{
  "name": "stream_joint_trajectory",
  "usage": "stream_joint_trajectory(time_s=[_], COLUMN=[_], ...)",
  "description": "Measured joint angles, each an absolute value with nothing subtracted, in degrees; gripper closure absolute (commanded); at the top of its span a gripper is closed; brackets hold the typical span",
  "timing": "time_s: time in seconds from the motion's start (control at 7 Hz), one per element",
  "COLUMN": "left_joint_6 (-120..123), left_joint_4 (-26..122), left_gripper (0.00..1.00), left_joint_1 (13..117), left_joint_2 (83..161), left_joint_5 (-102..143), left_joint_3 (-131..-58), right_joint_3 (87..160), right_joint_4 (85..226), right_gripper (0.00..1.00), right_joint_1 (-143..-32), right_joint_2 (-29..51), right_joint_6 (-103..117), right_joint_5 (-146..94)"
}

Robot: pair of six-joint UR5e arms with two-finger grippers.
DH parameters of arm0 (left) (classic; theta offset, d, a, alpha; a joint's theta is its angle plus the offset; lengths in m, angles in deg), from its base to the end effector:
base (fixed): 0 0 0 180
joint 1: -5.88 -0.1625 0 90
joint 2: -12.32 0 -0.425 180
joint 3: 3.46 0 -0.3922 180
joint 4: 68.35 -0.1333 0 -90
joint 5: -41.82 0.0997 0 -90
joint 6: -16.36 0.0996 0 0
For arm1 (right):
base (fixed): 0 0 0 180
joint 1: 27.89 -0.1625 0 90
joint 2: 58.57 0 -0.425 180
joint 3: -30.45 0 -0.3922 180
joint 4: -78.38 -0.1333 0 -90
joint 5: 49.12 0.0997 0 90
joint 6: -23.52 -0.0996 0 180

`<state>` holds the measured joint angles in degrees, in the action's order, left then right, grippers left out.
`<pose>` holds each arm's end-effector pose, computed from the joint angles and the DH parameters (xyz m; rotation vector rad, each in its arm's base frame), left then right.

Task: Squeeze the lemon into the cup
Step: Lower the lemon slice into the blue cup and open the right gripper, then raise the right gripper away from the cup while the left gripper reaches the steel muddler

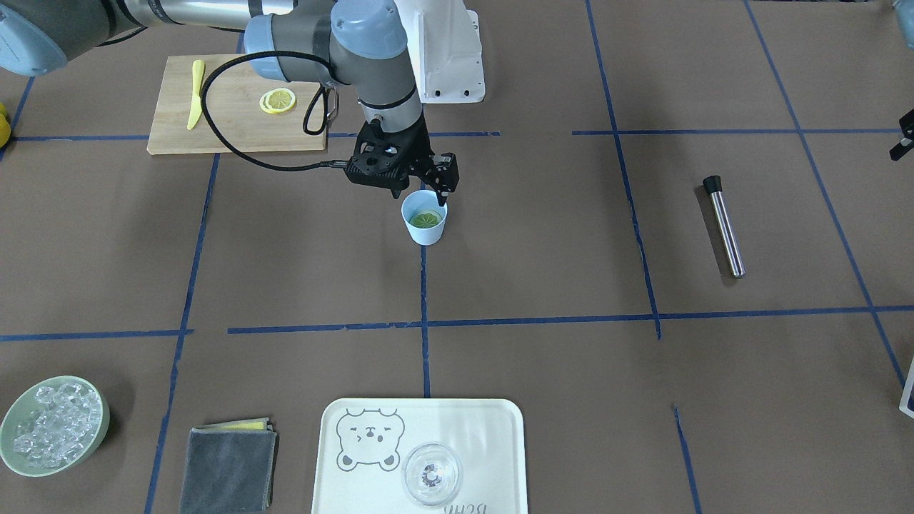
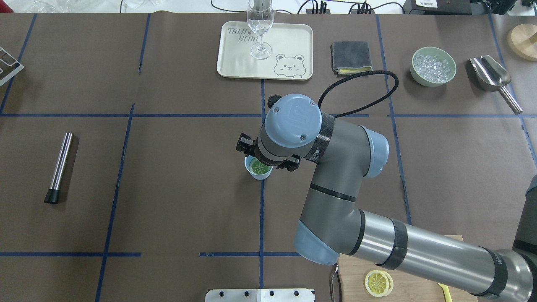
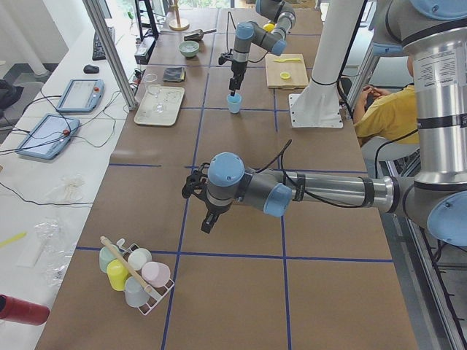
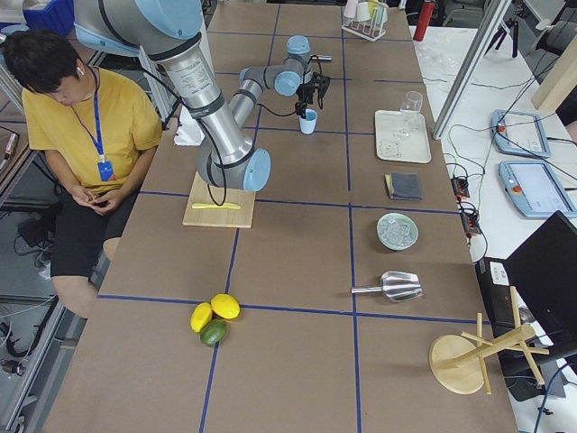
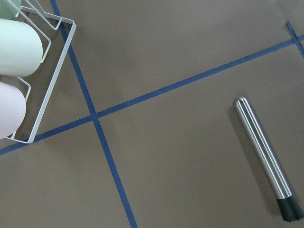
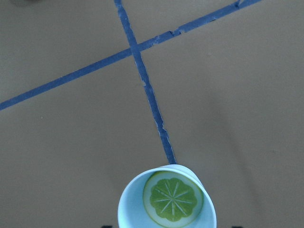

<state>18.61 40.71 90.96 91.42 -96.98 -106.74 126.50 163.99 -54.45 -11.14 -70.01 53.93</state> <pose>-0.0214 -0.4317 0.5882 0.3323 0.8514 0.2756 -0.5625 -0.4051 0.1600 -0.0233 -0.9505 0.3800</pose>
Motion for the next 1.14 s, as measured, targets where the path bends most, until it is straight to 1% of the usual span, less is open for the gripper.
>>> stream_joint_trajectory(time_s=[0.14,0.29,0.43,0.57,0.71,0.86,1.14], left_joint_6=[15.76,10.98,5.65,-0.51,-6.16,-9.30,-12.68], left_joint_4=[40.77,41.34,42.40,43.59,45.88,49.33,55.98], left_gripper=[0.00,0.00,0.00,0.00,0.00,0.00,0.00], left_joint_1=[90.78,90.41,89.42,86.07,81.56,78.80,73.90], left_joint_2=[91.56,91.83,92.06,92.69,93.50,93.98,94.89], left_joint_5=[-96.92,-96.80,-96.74,-96.04,-94.39,-93.10,-91.91], left_joint_3=[-106.60,-106.07,-104.97,-103.96,-102.90,-101.79,-99.57], right_joint_3=[126.75,127.40,129.85,133.99,138.10,141.34,144.65], right_joint_4=[163.97,163.97,164.00,163.98,163.93,163.89,163.83], right_gripper=[0.10,0.08,0.07,0.06,0.01,0.01,0.00], right_joint_1=[-54.44,-54.69,-55.58,-56.88,-58.47,-60.39,-63.73], right_joint_2=[-11.12,-10.88,-9.09,-5.39,-1.17,2.77,8.59], right_joint_6=[-69.95,-69.80,-69.42,-68.10,-65.41,-62.65,-57.56], right_joint_5=[54.16,55.12,56.86,58.37,59.87,61.85,64.93])
